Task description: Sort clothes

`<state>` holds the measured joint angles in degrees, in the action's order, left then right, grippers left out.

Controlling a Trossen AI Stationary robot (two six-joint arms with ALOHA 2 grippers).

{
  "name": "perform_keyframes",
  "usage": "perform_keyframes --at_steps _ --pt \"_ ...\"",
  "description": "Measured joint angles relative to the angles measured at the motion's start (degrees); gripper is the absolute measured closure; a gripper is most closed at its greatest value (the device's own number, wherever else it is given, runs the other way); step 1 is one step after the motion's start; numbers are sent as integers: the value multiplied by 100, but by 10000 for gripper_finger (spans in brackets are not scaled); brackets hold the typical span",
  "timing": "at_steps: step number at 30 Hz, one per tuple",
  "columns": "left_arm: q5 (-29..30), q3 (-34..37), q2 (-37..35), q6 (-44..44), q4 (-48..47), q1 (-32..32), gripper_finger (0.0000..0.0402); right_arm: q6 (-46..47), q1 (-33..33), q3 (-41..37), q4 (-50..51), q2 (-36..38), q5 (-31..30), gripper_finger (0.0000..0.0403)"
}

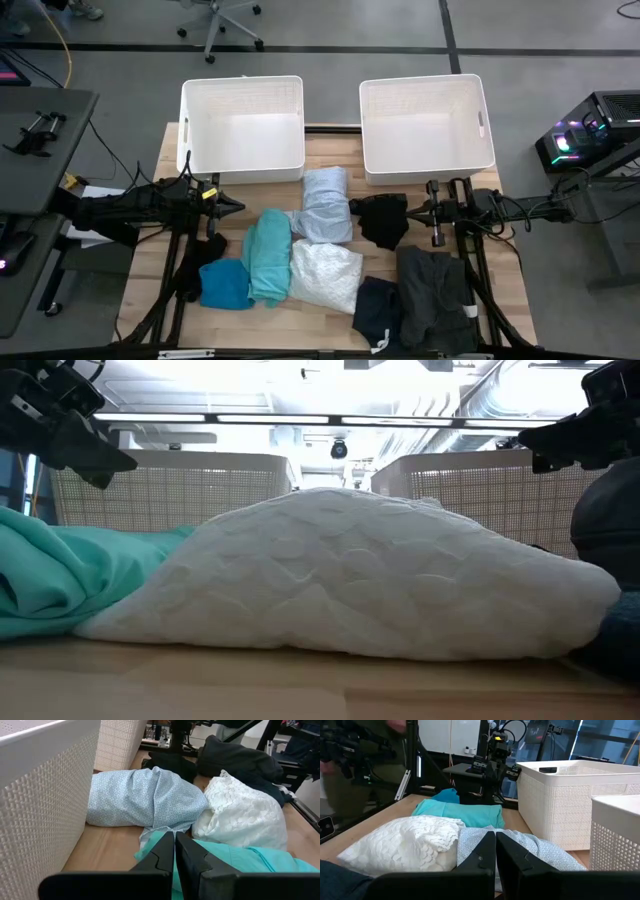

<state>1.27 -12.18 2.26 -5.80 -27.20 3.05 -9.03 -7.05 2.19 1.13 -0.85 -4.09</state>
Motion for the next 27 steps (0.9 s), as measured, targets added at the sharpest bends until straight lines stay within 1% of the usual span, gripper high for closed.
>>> perform_keyframes --at_steps 17,18,22,27 --pt "-2 2 -2 1 2 2 394 -1 0 0 0 1 1 403" --pt "23 14 -2 99 48 2 394 -1 0 0 0 0 0 403" --pt "417 122 2 1195 413 7 394 -1 0 0 0 0 -1 403" --pt "587 133 9 3107 602 7 394 1 0 1 1 1 2 403"
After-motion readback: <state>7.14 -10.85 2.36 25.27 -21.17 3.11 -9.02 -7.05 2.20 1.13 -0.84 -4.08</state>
